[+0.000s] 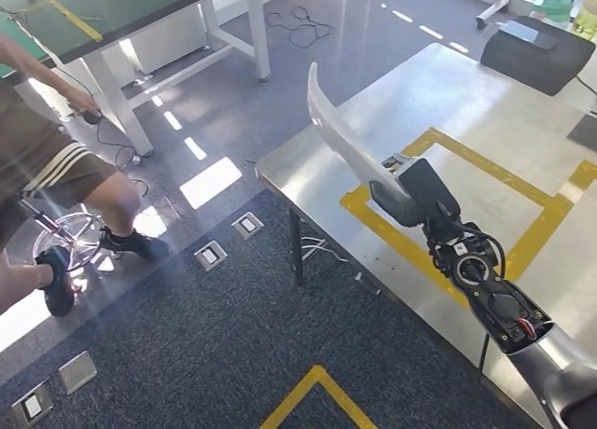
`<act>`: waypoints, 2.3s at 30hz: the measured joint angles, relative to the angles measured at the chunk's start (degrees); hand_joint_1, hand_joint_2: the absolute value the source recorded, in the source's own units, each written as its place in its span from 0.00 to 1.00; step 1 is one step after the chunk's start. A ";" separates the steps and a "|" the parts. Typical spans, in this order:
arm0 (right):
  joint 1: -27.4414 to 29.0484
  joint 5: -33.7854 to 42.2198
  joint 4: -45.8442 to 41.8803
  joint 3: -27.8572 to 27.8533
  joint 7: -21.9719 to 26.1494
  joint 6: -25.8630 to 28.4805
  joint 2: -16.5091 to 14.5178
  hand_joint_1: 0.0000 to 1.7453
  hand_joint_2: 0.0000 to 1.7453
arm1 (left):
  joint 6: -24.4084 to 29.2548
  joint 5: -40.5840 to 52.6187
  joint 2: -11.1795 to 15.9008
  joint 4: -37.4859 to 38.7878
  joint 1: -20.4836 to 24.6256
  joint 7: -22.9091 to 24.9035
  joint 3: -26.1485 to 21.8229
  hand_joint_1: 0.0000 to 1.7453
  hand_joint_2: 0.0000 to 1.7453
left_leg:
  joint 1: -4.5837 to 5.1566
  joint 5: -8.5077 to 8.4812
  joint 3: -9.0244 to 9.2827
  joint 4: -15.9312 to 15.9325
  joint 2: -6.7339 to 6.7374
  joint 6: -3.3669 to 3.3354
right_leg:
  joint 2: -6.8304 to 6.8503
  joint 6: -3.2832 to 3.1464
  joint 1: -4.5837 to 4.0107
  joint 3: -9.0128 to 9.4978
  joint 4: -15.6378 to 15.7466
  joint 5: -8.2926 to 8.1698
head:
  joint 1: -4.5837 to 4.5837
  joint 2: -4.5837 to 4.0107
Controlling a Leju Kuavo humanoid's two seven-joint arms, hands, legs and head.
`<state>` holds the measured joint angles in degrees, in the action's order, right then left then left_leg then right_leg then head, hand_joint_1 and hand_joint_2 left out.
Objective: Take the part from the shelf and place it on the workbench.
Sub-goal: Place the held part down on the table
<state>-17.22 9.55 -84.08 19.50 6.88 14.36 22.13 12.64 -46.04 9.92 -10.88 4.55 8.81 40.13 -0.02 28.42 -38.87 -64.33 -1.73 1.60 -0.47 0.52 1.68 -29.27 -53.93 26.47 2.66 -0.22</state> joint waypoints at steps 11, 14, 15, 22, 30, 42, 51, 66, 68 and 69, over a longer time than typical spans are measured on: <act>4.58 -1.48 3.42 -9.32 -0.52 4.31 2.94 1.00 1.00 | -0.25 -0.08 0.15 0.00 0.13 -0.35 0.85 0.00 1.00 | 0.68 -5.24 5.05 10.30 3.95 -2.23 | 6.05 1.43 -0.64 1.09 0.28 1.43 | -0.15 0.00; 5.68 -1.48 4.58 -11.73 -0.63 4.78 3.38 1.00 1.00 | -0.25 -0.20 0.18 0.00 -0.07 -0.25 0.99 0.00 1.00 | 0.71 -5.19 5.93 10.89 3.37 -2.39 | 5.06 0.47 -0.54 1.42 0.60 1.75 | 0.14 0.00; 5.88 -1.44 4.92 -12.37 -0.65 4.82 3.52 1.00 1.00 | -0.26 -0.21 0.18 0.00 -0.10 -0.22 1.02 0.00 1.00 | 0.86 -5.01 6.11 10.80 3.30 -2.29 | 4.75 -0.10 -0.54 1.66 0.77 1.80 | 0.30 0.00; 6.75 -1.38 6.62 -15.09 -0.73 4.87 3.71 1.00 1.00 | -0.32 -0.21 0.13 0.00 -0.06 -0.23 1.33 0.00 1.00 | 1.09 -4.37 6.26 10.41 3.25 -2.76 | 4.65 0.82 -0.29 2.36 1.30 1.92 | 0.59 0.00; 7.30 -1.10 7.87 -16.65 -0.64 5.22 3.71 1.00 1.00 | -0.32 -0.24 0.12 0.00 -0.04 -0.22 1.37 0.00 1.00 | 1.12 -4.28 6.32 10.34 3.24 -2.87 | 4.66 1.77 -0.18 2.39 1.33 2.09 | 0.55 0.00; 12.31 3.64 12.32 -26.87 2.47 9.61 4.16 1.00 1.00 | -0.60 -0.56 0.09 0.00 -0.07 -0.23 2.02 0.00 1.00 | 1.05 -4.26 6.48 10.49 3.24 -2.82 | 4.65 1.78 -0.23 2.43 1.31 2.20 | 0.52 0.00; 16.03 3.97 15.85 -34.85 2.07 12.91 4.74 1.00 1.00 | -1.17 -0.40 0.10 0.00 -0.06 -1.38 2.96 0.00 1.00 | 1.05 -4.21 6.54 10.49 3.25 -2.75 | 4.63 1.79 -0.22 2.41 1.32 2.20 | 0.51 0.00; 17.51 7.67 21.91 -43.55 4.07 15.20 4.78 0.00 0.00 | -1.93 -0.67 0.12 0.00 0.01 -2.97 4.18 0.00 1.00 | 1.04 -4.21 6.60 10.51 3.31 -2.74 | 4.55 1.79 -0.23 2.51 1.31 2.20 | 0.49 0.00; 17.32 7.92 22.48 -43.80 4.31 15.08 4.79 0.00 0.00 | -1.81 -0.60 0.12 0.00 0.06 -3.21 4.25 0.00 1.00 | 1.04 -4.21 6.62 10.51 3.31 -2.74 | 4.55 1.79 -0.23 2.52 1.31 2.20 | 0.50 0.00; 17.26 8.07 22.74 -43.90 4.44 15.05 4.80 0.00 0.00 | -1.66 -0.63 0.12 0.00 0.09 -3.31 4.26 0.00 1.00 | 1.04 -4.21 6.63 10.51 3.31 -2.74 | 4.55 1.79 -0.23 2.54 1.31 2.20 | 0.50 0.00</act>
<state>0.05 17.62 -61.34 -24.40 11.32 29.41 26.93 10.99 -46.66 10.03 -10.88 4.63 5.50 44.39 1.02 24.21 -32.24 -53.82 1.58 -1.14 4.08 2.31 1.45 -26.73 -52.63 28.68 3.16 -0.22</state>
